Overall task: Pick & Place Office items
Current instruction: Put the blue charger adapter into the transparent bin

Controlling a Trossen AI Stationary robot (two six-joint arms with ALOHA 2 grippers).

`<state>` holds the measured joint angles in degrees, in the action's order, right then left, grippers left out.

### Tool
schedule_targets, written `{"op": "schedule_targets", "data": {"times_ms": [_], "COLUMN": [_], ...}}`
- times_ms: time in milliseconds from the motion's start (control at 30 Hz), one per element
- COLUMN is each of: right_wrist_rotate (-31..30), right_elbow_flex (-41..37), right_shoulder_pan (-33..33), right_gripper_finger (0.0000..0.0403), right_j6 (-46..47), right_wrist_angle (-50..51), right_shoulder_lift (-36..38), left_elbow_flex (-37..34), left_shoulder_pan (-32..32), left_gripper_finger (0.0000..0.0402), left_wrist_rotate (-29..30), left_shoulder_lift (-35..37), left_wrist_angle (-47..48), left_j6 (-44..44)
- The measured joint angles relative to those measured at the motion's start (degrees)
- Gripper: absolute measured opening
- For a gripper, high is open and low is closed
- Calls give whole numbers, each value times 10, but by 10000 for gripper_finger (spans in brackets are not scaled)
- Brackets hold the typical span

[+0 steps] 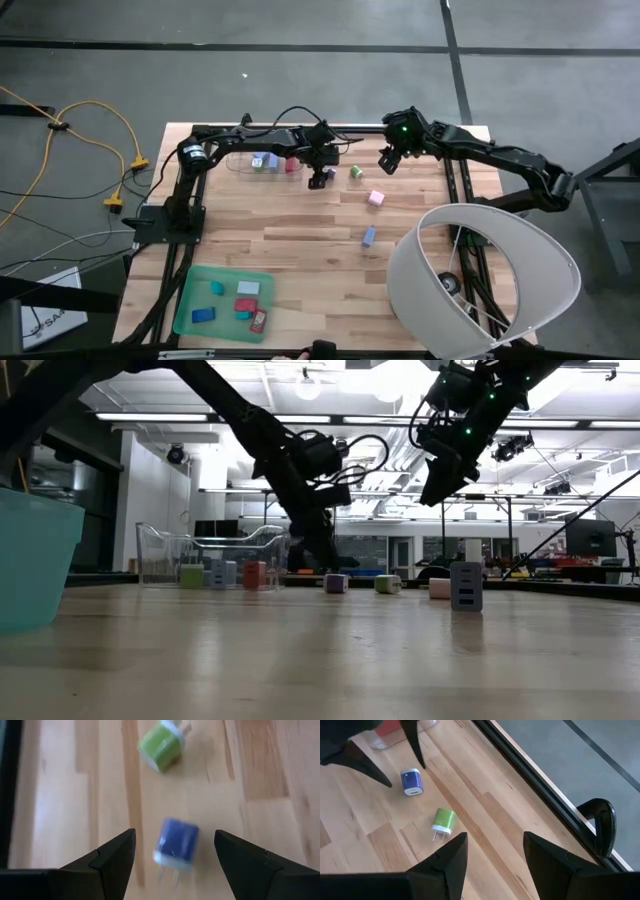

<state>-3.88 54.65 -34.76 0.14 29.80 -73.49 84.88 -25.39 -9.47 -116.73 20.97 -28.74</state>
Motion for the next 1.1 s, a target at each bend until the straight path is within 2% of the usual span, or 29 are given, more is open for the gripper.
{"op": "schedule_targets", "data": {"times_ms": [600,1100], "right_wrist_rotate": [0,0], "right_elbow_flex": [0,0], "right_shoulder_pan": [0,0], "right_gripper_finger": [180,180], "right_j6": [2,2], "right_wrist_angle": [0,0], "right_shoulder_lift": [0,0], "left_elbow_flex": [0,0], "left_shoulder_pan": [1,5], "left_gripper_finger": [259,173], "left_wrist_rotate": [-5,-14], "left_shoulder_lift": [-22,-22], "left_wrist_angle": [2,3], "left_j6": [-13,-14]}}
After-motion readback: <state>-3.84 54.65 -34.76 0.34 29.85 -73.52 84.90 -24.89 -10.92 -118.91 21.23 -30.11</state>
